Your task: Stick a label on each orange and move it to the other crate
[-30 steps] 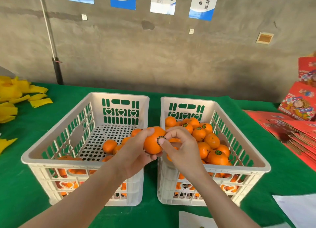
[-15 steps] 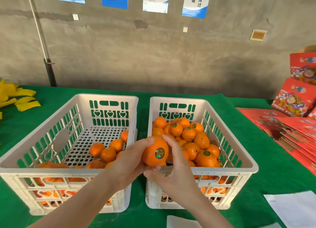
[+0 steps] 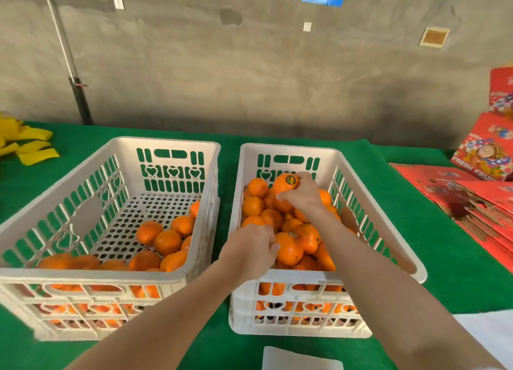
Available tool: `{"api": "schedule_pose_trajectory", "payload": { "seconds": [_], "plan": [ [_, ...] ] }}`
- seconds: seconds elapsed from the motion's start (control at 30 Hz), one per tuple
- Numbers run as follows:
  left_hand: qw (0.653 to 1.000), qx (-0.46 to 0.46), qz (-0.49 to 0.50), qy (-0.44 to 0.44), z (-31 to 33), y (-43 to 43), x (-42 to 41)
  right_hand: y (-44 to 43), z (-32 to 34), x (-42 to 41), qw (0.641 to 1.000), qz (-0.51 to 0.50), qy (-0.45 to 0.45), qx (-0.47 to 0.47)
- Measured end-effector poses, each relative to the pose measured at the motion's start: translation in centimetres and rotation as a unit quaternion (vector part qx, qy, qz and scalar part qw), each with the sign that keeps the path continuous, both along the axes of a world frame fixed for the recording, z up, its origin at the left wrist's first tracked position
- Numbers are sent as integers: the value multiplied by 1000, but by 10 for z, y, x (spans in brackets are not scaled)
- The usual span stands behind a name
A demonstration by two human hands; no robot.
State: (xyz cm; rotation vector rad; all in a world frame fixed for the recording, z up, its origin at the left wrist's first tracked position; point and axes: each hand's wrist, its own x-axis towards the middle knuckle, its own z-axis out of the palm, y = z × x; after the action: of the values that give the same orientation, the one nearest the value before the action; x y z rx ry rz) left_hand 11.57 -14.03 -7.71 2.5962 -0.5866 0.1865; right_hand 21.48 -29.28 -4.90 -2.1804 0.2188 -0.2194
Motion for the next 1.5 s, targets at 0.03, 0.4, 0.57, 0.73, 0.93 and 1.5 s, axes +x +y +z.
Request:
{"api": "schedule_pose_trajectory", "payload": {
  "seconds": [0.03, 0.4, 0.57, 0.73, 0.93, 1.5],
  "plan": [
    [1000, 2, 1, -6, -1, 0, 1, 4, -5, 16, 1000, -10, 3, -15],
    [1000, -4, 23, 7, 5, -1, 1, 29, -28, 57, 989, -52, 32, -133],
    [999, 19, 34, 2, 9, -2, -2, 34, 29, -33, 977, 39, -195, 71],
    [999, 39, 21, 8, 11, -5, -3, 12, -13, -184, 913, 331, -239, 33],
    [993, -39, 62, -91, 11, -6, -25, -28, -134, -214, 893, 286, 230, -261],
    [929, -214, 154, 261, -91, -4, -141, -45, -144, -218, 957, 220, 168, -83]
  ]
}}
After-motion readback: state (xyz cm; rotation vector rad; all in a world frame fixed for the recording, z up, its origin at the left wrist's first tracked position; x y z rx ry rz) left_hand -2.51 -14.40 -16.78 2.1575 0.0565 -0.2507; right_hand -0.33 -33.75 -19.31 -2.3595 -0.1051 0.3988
